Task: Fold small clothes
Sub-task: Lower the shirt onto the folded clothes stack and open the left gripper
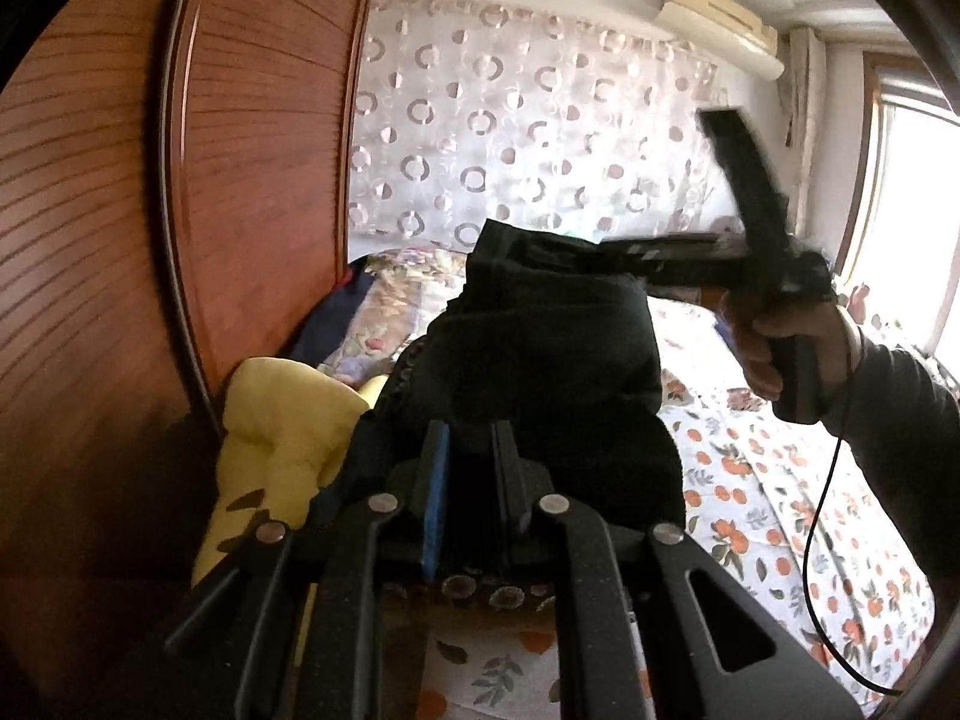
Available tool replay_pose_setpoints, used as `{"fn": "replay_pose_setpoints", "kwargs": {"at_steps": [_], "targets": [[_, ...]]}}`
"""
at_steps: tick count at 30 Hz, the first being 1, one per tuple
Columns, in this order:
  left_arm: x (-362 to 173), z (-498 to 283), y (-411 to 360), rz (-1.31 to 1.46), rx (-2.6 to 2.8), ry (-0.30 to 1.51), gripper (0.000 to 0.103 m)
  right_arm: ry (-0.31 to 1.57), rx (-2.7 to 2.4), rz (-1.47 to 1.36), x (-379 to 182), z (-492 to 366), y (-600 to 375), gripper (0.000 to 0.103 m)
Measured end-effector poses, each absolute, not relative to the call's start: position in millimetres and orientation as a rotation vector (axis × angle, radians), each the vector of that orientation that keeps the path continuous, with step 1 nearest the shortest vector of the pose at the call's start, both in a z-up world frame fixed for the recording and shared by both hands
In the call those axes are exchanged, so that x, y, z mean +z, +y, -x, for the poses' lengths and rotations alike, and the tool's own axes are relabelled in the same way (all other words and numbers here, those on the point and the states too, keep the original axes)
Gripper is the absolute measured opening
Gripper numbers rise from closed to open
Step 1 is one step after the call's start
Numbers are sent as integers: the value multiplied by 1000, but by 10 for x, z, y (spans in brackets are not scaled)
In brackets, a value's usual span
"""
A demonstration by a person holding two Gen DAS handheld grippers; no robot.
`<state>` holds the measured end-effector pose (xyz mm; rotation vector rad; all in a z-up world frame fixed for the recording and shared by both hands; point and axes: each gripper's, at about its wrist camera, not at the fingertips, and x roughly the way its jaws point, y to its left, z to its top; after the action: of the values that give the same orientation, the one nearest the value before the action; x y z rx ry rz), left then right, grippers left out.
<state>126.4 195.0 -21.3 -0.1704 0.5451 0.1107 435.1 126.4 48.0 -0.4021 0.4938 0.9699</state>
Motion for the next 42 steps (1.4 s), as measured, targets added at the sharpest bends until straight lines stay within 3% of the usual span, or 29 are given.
{"fn": "replay_pose_setpoints", "kwargs": {"at_steps": [1,2,3,5,8,20,25,31,42], "targets": [[-198,-1262,1941,170,103,543,37,517,965,393,408,-4446,1314,48],[-163,-1252,1938,171,98,535,47,553,954,376,301,-4564,1390,48],[-137,-1239,1926,168,99,528,49,586,954,367,210,-4660,1442,48],[-76,-1205,1895,159,105,511,71,616,926,344,47,-4801,1522,48],[25,-1114,1824,126,122,471,80,593,911,284,53,-4832,1565,48],[174,-950,1547,67,94,448,83,443,857,296,298,-3596,680,48],[201,-924,1291,51,58,452,84,426,845,244,305,-2967,115,63],[217,-838,981,51,-11,443,84,411,740,237,193,-2390,-408,74],[206,-664,397,52,-97,437,84,405,550,122,271,-1298,-1194,78]]}}
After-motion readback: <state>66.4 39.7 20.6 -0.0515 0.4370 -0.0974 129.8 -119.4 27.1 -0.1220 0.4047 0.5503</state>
